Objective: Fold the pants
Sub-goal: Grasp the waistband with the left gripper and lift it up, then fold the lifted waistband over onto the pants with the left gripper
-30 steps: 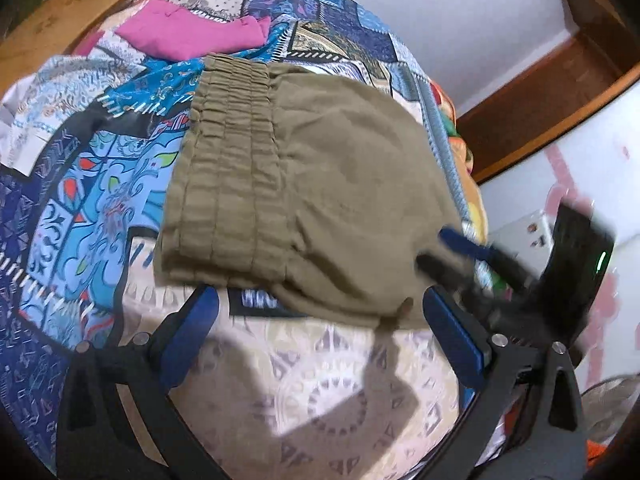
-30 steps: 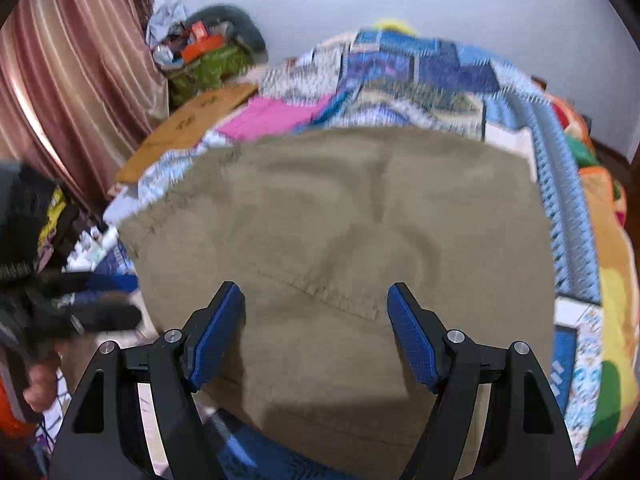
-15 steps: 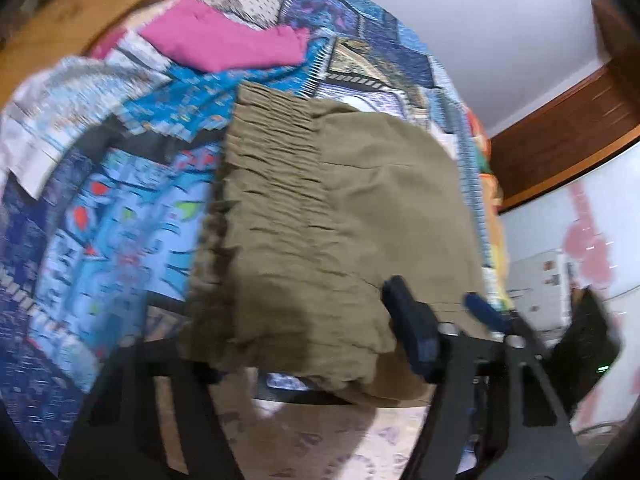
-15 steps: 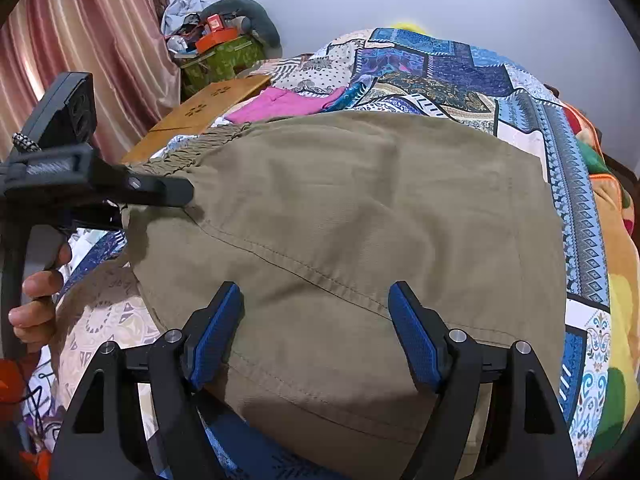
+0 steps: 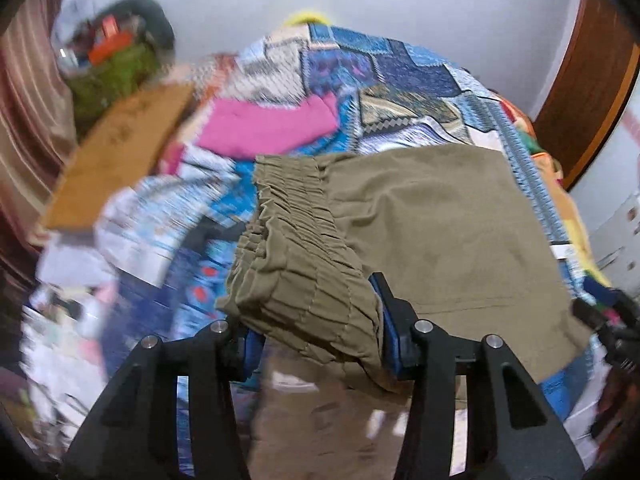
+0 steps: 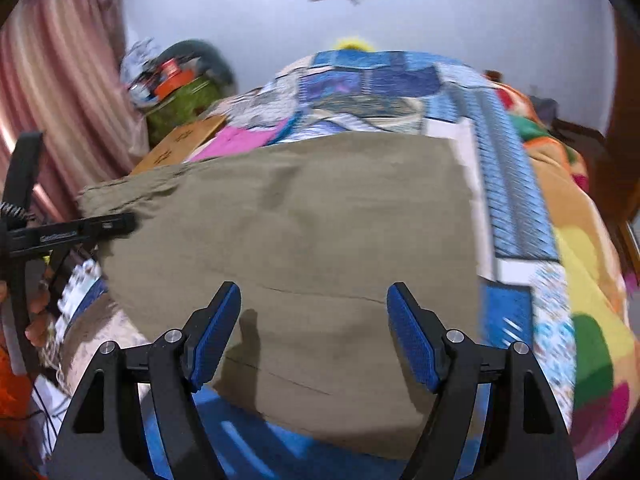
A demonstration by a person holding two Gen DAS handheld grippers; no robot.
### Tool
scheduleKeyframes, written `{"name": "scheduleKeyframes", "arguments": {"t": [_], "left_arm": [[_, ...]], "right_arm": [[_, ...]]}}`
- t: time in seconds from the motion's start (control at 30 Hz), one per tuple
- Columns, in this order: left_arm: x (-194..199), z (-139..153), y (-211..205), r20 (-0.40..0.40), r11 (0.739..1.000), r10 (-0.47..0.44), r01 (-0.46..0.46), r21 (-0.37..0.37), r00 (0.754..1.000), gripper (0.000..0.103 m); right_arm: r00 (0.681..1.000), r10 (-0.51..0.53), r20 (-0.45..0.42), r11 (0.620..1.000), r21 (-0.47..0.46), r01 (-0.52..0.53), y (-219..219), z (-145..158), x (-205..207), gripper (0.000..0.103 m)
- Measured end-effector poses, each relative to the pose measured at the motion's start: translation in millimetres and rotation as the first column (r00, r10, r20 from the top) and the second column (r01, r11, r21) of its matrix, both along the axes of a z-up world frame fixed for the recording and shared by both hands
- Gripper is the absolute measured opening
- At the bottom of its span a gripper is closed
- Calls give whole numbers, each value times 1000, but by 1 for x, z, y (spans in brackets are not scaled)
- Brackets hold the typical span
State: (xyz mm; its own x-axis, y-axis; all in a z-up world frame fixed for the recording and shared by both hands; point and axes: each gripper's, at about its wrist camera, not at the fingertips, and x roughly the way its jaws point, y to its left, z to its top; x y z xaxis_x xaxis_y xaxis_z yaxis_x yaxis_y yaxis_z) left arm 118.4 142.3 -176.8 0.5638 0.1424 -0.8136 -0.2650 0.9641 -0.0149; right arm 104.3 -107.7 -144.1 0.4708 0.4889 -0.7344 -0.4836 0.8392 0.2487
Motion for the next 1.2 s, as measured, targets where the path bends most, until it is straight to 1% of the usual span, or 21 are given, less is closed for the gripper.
{"name": "scheduleKeyframes", "arguments": {"t": [0.1, 0.2, 0.23, 0.27, 0.33, 0.4, 0.5, 0.67, 0.77, 0.9, 1.07, 1.17, 1.2], "left_arm": [[-6, 14, 3, 24, 997, 15, -17, 72, 1000, 48], [-9, 30, 0, 55, 995, 7, -13, 102, 998, 48], [-9, 35, -4, 65, 994, -2, -5, 109, 998, 46], [-8, 41, -10, 75, 992, -18, 8, 126, 997, 42], [-4, 52, -24, 89, 987, -55, 41, 153, 994, 37], [0, 66, -42, 117, 980, -103, 81, 181, 988, 35], [8, 86, -70, 157, 969, -181, 149, 198, 971, 32], [24, 99, -115, 176, 944, -291, 253, 209, 940, 31], [33, 99, -141, 172, 927, -353, 319, 199, 920, 30], [47, 90, -177, 151, 901, -426, 403, 161, 892, 30], [62, 61, -214, 87, 867, -496, 489, 94, 864, 30], [69, 36, -231, 28, 847, -531, 531, 12, 847, 30], [70, 30, -234, 16, 843, -537, 537, 0, 843, 30]], "right_arm": [[998, -53, -19, 998, -33, 52, -22, -6, -2, 72], [995, -83, -58, 995, -61, 79, -39, -19, -6, 73], [993, -88, -76, 994, -69, 83, -42, -25, -7, 73], [992, -91, -85, 994, -63, 86, -44, -28, -7, 73], [988, -109, -106, 994, -13, 108, -50, -31, -9, 72], [985, -116, -126, 993, 19, 120, -53, -33, -7, 72], [985, -119, -122, 992, 30, 123, -54, -34, -9, 72], [984, -122, -133, 990, 58, 131, -59, -38, -11, 72], [981, -132, -138, 987, 73, 143, -61, -39, -12, 72], [981, -138, -140, 985, 85, 150, -61, -39, -12, 72], [980, -157, -123, 981, 91, 168, -62, -37, -17, 72], [978, -166, -126, 979, 100, 179, -67, -35, -21, 72], [978, -167, -122, 979, 97, 180, -69, -34, -22, 72]]}}
